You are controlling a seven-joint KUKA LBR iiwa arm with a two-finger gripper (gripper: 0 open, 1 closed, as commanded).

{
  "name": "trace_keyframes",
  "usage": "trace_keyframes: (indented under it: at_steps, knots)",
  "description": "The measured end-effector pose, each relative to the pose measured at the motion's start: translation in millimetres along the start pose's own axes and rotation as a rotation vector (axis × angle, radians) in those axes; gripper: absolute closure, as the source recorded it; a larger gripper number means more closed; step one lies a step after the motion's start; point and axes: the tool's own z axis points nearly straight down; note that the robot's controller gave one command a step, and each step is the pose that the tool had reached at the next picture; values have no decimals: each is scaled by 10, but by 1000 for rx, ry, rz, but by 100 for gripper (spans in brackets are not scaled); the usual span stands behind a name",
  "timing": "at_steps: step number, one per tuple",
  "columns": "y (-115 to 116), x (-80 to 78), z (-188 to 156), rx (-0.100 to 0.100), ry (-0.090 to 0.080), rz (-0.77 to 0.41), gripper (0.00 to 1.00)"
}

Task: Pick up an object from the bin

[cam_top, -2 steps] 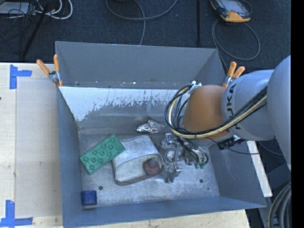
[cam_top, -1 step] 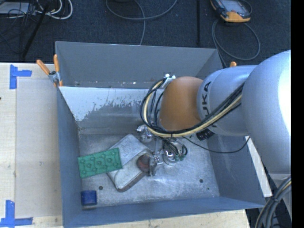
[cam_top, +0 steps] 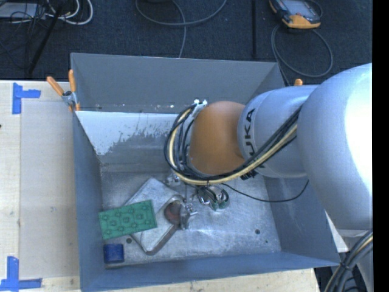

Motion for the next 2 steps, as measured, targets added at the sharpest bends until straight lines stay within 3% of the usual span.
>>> trace_keyframes:
  at_steps: [1, 2]
  knots:
    - [287, -37, 6, 1, 0, -117, 0]
    - [290, -38, -7, 0, 3, -119, 100]
